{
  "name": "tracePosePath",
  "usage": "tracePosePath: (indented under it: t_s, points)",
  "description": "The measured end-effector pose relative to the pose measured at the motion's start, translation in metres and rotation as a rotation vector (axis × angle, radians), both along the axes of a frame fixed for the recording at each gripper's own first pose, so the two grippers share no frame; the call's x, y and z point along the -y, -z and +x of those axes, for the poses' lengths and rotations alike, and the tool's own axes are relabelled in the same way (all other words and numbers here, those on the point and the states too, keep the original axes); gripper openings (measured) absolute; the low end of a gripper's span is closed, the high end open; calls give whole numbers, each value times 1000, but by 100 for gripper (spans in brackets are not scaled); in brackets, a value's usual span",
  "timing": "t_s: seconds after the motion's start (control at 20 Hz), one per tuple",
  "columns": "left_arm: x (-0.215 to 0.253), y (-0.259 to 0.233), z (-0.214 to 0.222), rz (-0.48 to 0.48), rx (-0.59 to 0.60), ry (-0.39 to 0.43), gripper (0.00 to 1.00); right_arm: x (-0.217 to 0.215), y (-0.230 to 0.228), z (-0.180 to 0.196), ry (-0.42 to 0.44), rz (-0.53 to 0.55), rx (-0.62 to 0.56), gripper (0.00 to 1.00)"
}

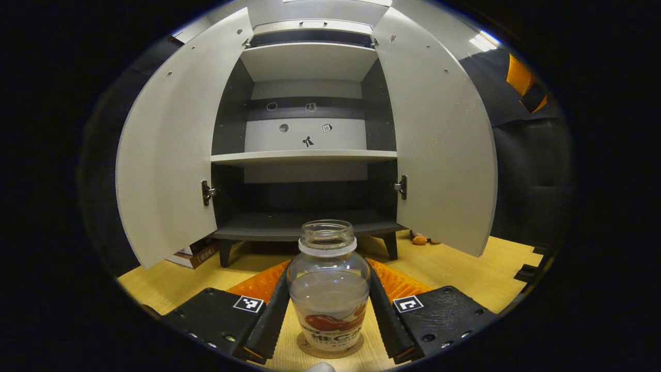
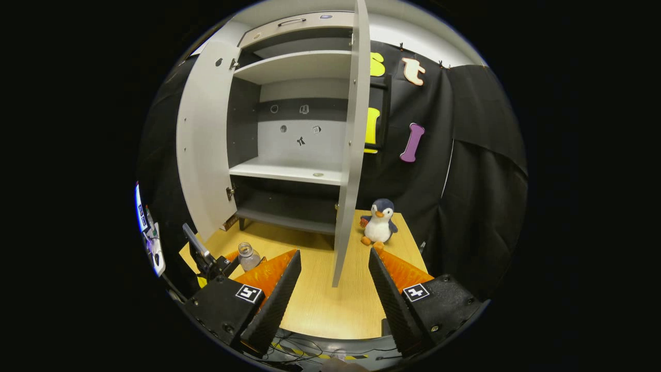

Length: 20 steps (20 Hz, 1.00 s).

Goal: Grasp the bottle in the cabinet with the left hand and place it on the coaster, then close the right door with the right hand and the left door with the left hand.

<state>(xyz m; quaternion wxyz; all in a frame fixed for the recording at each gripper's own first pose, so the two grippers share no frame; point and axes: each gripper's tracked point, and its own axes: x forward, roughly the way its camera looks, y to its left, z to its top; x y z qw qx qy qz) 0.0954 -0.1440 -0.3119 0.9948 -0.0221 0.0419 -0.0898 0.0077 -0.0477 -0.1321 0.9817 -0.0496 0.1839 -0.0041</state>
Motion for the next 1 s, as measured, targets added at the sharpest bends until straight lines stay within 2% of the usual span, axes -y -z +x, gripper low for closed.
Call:
tracePosePath:
  t_s: [0.05, 0.1, 0.15, 0.25, 0.55, 0.6, 0.7, 1.0]
  points:
    - [0, 4, 0, -17, -5, 2, 76, 0, 1, 0, 0, 0, -4, 82]
    - [1, 5, 0, -27, -6, 2, 80, 1, 2, 0, -1, -4, -5, 82]
    - [1, 7, 1, -24, -3, 8, 76, 2, 3, 0, 0, -11, -5, 82]
    - [-1, 11, 3, -16, -1, 4, 76, 4, 7, 0, 1, -21, -18, 82]
    - [-1, 24, 2, -6, -28, 15, 82, 4, 8, 2, -3, -22, -23, 82]
    - [-2, 24, 2, -7, -29, 11, 90, 3, 9, 2, -5, -24, -25, 82]
    - [-1, 16, 2, 2, -20, 10, 96, 2, 12, 1, -5, -20, -31, 82]
    - [-4, -32, 13, 22, 46, 0, 96, 0, -2, -2, -2, -4, 5, 82]
